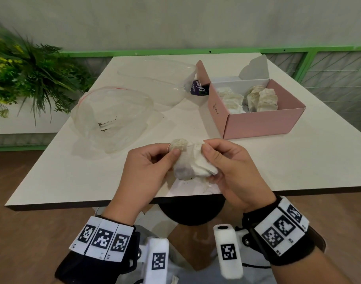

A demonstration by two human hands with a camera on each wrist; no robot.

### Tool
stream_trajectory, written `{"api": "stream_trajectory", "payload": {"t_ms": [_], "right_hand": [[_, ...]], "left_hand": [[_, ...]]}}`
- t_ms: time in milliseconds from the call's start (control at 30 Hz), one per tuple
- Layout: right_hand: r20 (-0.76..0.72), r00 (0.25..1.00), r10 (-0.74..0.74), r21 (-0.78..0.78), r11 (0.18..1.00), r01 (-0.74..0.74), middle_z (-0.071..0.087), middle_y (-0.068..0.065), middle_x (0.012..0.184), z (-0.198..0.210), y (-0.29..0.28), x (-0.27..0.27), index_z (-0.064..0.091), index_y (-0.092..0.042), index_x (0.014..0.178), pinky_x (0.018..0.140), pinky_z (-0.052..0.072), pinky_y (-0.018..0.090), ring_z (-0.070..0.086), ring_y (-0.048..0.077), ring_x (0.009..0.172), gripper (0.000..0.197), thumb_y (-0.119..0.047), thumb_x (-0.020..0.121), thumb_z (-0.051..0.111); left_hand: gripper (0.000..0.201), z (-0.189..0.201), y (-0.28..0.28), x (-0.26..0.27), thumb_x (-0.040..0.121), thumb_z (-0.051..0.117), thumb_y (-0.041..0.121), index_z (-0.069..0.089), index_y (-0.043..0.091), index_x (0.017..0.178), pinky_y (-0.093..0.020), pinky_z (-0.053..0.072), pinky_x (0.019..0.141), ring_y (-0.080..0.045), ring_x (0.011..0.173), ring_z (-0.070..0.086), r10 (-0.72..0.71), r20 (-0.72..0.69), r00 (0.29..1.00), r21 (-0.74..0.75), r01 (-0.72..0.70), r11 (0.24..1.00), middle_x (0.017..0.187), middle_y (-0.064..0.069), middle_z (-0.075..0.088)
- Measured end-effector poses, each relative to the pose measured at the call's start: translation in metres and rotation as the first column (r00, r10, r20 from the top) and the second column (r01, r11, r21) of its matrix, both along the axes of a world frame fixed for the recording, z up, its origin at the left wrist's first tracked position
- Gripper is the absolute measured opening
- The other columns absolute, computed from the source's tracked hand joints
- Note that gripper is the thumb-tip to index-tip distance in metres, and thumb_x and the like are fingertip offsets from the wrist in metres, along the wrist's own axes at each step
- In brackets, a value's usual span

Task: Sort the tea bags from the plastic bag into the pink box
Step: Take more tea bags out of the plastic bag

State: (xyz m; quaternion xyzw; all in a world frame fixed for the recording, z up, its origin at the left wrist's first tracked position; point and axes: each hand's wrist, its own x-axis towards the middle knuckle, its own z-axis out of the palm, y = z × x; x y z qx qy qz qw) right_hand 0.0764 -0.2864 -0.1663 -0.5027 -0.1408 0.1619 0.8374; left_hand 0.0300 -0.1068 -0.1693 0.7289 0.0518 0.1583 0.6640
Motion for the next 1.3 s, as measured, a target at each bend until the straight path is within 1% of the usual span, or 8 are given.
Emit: {"api": "stream_trajectory", "payload": {"t_ms": [167, 233, 333, 433, 567, 700, 1000, 1300], "right_hand": [[0.109, 0.993, -0.040, -0.192, 0.980, 0.061, 0.064, 0.016, 0.072, -0.004, 0.005, -0.001, 0.076, -0.006, 0.090, 0.043, 0.039, 0.023, 0.049, 0.025, 0.056, 0.014, -0.018, 0.087, 0.069], [0.186, 0.978, -0.094, -0.229, 0.964, 0.137, 0.067, 0.022, 0.075, -0.006, 0.009, -0.004, 0.076, -0.004, 0.093, 0.044, 0.042, 0.025, 0.052, 0.027, 0.059, 0.012, -0.013, 0.092, 0.068], [0.226, 0.966, -0.125, -0.244, 0.953, 0.180, 0.072, 0.012, 0.079, -0.006, 0.009, -0.005, 0.075, 0.000, 0.097, 0.049, 0.047, 0.021, 0.061, 0.013, 0.062, 0.014, -0.010, 0.094, 0.066], [0.225, 0.968, -0.114, -0.242, 0.955, 0.169, 0.073, 0.006, 0.079, -0.005, 0.008, -0.006, 0.074, 0.002, 0.099, 0.050, 0.048, 0.018, 0.064, 0.008, 0.064, 0.014, -0.007, 0.094, 0.065], [0.227, 0.968, -0.105, -0.237, 0.958, 0.160, 0.075, 0.013, 0.085, -0.005, 0.008, -0.006, 0.074, 0.002, 0.100, 0.053, 0.051, 0.019, 0.068, 0.013, 0.070, 0.014, -0.007, 0.094, 0.065], [0.249, 0.964, -0.098, -0.270, 0.948, 0.166, 0.076, 0.012, 0.086, -0.005, 0.007, -0.006, 0.075, -0.001, 0.099, 0.055, 0.052, 0.022, 0.069, 0.015, 0.072, 0.013, -0.009, 0.094, 0.066], [0.265, 0.954, -0.141, -0.251, 0.945, 0.210, 0.073, 0.007, 0.081, -0.007, 0.007, -0.005, 0.075, -0.007, 0.099, 0.048, 0.049, 0.027, 0.062, 0.016, 0.063, 0.010, -0.008, 0.093, 0.067], [0.221, 0.967, -0.124, -0.085, 0.986, 0.146, 0.064, 0.002, 0.073, -0.003, 0.004, -0.005, 0.066, -0.008, 0.096, 0.049, 0.042, 0.025, 0.051, 0.012, 0.057, 0.006, -0.006, 0.091, 0.064]], "left_hand": [[0.011, 0.004, -0.003, -0.002, 0.086, 0.075, 0.028, 0.082, 0.026, 0.095, -0.030, 0.057, 0.077, -0.013, 0.087, 0.074, -0.030, 0.001, 1.000, 0.008, 0.030, 1.000, 0.090, 0.004, 0.081], [0.018, 0.005, -0.003, -0.004, 0.084, 0.073, 0.033, 0.082, 0.024, 0.096, -0.027, 0.057, 0.076, -0.013, 0.087, 0.075, -0.049, 0.004, 0.999, 0.007, 0.049, 0.999, 0.091, 0.004, 0.081], [0.014, 0.007, -0.002, -0.005, 0.086, 0.070, 0.030, 0.082, 0.027, 0.091, -0.017, 0.049, 0.066, -0.002, 0.069, 0.066, -0.058, 0.007, 0.998, -0.018, 0.058, 0.998, 0.078, 0.009, 0.077], [0.016, 0.009, -0.001, -0.006, 0.080, 0.070, 0.035, 0.084, 0.029, 0.085, -0.019, 0.048, 0.062, -0.005, 0.062, 0.058, -0.085, 0.005, 0.996, -0.067, 0.085, 0.994, 0.068, 0.006, 0.070], [0.013, 0.010, -0.002, -0.005, 0.086, 0.071, 0.010, 0.080, 0.015, 0.094, -0.012, 0.048, 0.061, 0.002, 0.061, 0.062, -0.115, 0.018, 0.993, -0.079, 0.116, 0.990, 0.072, 0.008, 0.075], [0.015, 0.007, -0.001, -0.004, 0.090, 0.069, 0.004, 0.080, 0.015, 0.091, -0.012, 0.047, 0.061, 0.002, 0.060, 0.062, -0.087, 0.000, 0.996, -0.033, 0.087, 0.996, 0.070, 0.010, 0.074], [0.014, 0.002, -0.002, -0.001, 0.093, 0.073, 0.014, 0.081, 0.020, 0.083, -0.026, 0.054, 0.068, -0.009, 0.067, 0.064, 0.163, 0.023, 0.986, -0.024, -0.162, 0.986, 0.075, 0.001, 0.076], [0.017, 0.000, -0.009, 0.002, 0.094, 0.073, 0.020, 0.079, 0.032, 0.084, -0.041, 0.059, 0.076, -0.027, 0.077, 0.070, 0.150, 0.051, 0.987, 0.135, -0.156, 0.978, 0.077, 0.006, 0.077]]}}
